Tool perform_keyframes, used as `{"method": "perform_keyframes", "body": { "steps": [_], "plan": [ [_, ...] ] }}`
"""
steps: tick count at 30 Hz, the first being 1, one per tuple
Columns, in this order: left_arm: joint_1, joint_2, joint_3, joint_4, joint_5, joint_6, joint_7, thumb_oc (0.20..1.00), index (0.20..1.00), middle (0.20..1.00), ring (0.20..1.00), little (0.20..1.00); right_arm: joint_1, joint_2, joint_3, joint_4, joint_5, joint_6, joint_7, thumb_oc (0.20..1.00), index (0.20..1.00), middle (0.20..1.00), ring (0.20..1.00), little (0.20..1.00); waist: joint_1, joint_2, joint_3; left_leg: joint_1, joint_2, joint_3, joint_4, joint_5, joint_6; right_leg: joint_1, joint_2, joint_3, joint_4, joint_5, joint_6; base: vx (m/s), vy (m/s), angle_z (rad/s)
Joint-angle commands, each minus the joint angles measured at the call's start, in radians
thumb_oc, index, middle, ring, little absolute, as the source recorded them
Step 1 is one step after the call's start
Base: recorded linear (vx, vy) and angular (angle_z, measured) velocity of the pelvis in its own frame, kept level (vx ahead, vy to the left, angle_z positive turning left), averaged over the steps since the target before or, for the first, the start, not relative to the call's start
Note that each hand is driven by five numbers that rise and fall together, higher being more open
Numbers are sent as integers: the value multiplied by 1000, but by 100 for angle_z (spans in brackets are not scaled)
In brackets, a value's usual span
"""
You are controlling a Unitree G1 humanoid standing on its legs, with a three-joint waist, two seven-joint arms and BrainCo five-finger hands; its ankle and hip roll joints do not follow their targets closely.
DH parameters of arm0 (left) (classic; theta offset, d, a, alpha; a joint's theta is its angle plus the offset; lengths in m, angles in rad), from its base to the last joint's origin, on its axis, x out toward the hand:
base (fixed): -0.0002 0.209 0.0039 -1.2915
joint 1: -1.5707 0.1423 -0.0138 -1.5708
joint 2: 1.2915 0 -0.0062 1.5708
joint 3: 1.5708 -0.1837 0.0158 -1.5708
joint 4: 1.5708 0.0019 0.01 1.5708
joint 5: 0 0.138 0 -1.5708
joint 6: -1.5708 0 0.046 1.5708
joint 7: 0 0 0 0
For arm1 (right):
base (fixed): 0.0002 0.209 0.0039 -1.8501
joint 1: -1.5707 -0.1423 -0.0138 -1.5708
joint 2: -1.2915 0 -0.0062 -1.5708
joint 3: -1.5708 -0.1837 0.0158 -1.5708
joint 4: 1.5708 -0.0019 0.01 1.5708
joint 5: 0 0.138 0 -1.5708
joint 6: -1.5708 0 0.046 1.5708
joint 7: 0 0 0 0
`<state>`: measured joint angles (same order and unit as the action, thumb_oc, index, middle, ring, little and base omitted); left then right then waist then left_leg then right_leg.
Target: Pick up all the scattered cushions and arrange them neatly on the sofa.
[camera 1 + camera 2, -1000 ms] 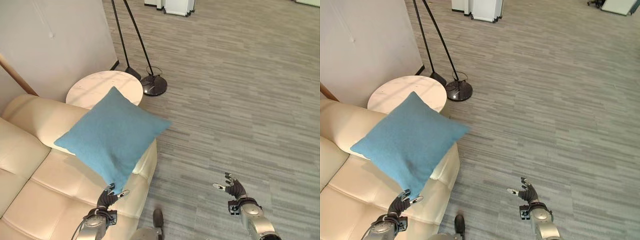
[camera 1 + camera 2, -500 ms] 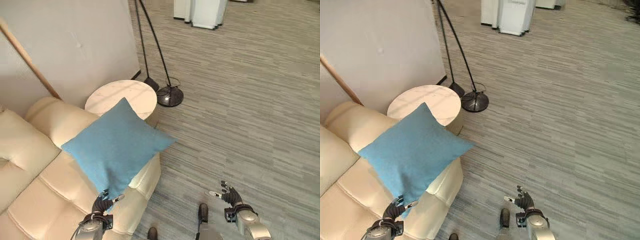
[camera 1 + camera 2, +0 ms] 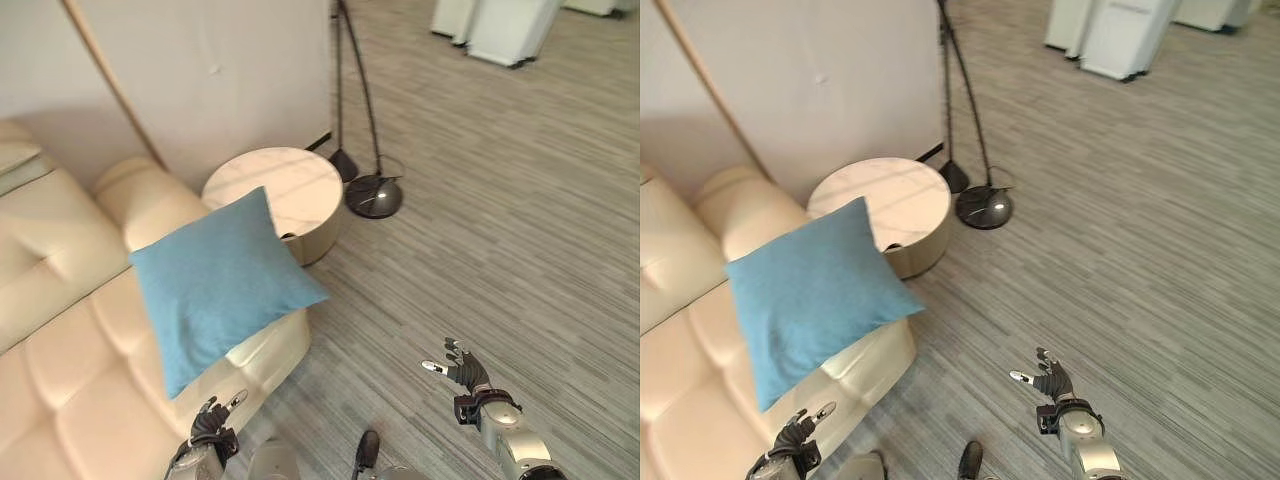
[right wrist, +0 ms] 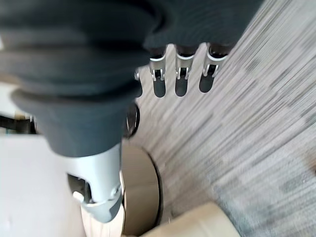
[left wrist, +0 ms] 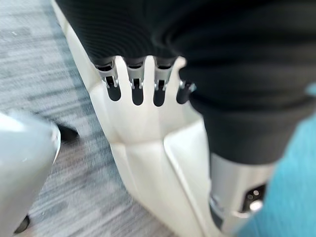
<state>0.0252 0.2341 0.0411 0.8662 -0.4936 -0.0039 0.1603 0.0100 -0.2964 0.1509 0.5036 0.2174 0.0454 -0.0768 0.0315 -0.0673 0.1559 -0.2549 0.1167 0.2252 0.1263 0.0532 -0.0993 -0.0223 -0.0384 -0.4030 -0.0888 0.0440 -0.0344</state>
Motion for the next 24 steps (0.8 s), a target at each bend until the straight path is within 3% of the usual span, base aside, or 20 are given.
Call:
{"method": "perform_keyframes", "body": {
  "steps": [1,2,3,4,5,6,8,10,11,15,24],
  "plan": [
    [-23,77,-5,-52,27,-25,17,1000,1000,1000,1000,1000,9,-26,8,-44,11,-37,-19,1000,1000,1000,1000,1000,-12,-3,-9,54,29,81,-30,-12,22,87,-75,65,45,-112,144,314,233,89],
    [-15,81,-11,-45,48,-18,10,1000,1000,1000,1000,1000,18,-4,12,-28,-3,-31,-19,1000,1000,1000,1000,1000,-16,-14,-46,112,2,88,-91,-17,44,105,-97,23,107,-131,163,362,280,69],
    [-11,83,-12,-43,55,-16,8,1000,1000,1000,1000,1000,23,5,13,-29,-6,-30,-18,1000,1000,1000,1000,1000,-17,-19,-52,130,-12,85,-101,-29,55,102,-108,29,137,-134,167,523,502,28],
    [3,93,-15,-62,76,-12,6,1000,1000,1000,1000,1000,25,28,19,-8,-22,-20,-5,1000,1000,1000,1000,1000,-18,-23,-49,185,-44,75,-132,-61,91,50,-151,50,324,-116,205,260,352,60],
    [8,95,-14,-69,78,-12,6,1000,1000,1000,1000,1000,24,32,19,-3,-26,-18,-2,1000,1000,1000,1000,1000,-20,-21,-45,199,-53,72,-143,-65,102,27,-164,63,388,-100,220,160,334,72],
    [10,101,-17,-83,85,-15,8,1000,1000,1000,1000,1000,22,37,19,-7,-33,-18,-3,1000,1000,1000,1000,1000,-23,-11,-39,196,-48,73,-146,-51,116,-10,-163,77,446,-60,223,34,158,60],
    [17,106,-22,-113,93,-22,9,1000,1000,1000,1000,1000,25,46,15,-12,-33,-21,-1,1000,1000,1000,1000,1000,-26,0,-38,219,-61,47,-168,-56,125,-48,-153,123,501,-60,223,114,119,53],
    [27,113,-27,-161,104,-28,4,1000,1000,1000,1000,1000,24,48,6,-7,-31,-23,-3,1000,1000,1000,1000,1000,-28,10,-36,230,-69,13,-180,-54,122,-57,-143,147,442,-79,209,159,28,83],
    [39,123,-34,-215,114,-33,-5,1000,1000,1000,1000,1000,20,44,-6,-12,-29,-25,-6,1000,1000,1000,1000,1000,-30,20,-36,227,-70,-22,-182,-53,116,-74,-130,179,351,-86,196,140,-47,92],
    [34,138,-43,-254,138,-33,-22,1000,1000,1000,1000,1000,5,41,-25,-4,-23,-23,-15,1000,1000,1000,1000,1000,-42,11,-32,240,-92,-97,-188,-59,102,-82,-120,278,139,-26,206,128,-74,88],
    [53,113,-30,-172,151,-20,-37,1000,1000,1000,1000,1000,-9,23,-4,16,-27,-19,2,1000,1000,1000,1000,1000,-23,1,-69,260,-75,-140,-210,-51,75,15,-95,242,33,-20,193,83,-76,42]
  ]
}}
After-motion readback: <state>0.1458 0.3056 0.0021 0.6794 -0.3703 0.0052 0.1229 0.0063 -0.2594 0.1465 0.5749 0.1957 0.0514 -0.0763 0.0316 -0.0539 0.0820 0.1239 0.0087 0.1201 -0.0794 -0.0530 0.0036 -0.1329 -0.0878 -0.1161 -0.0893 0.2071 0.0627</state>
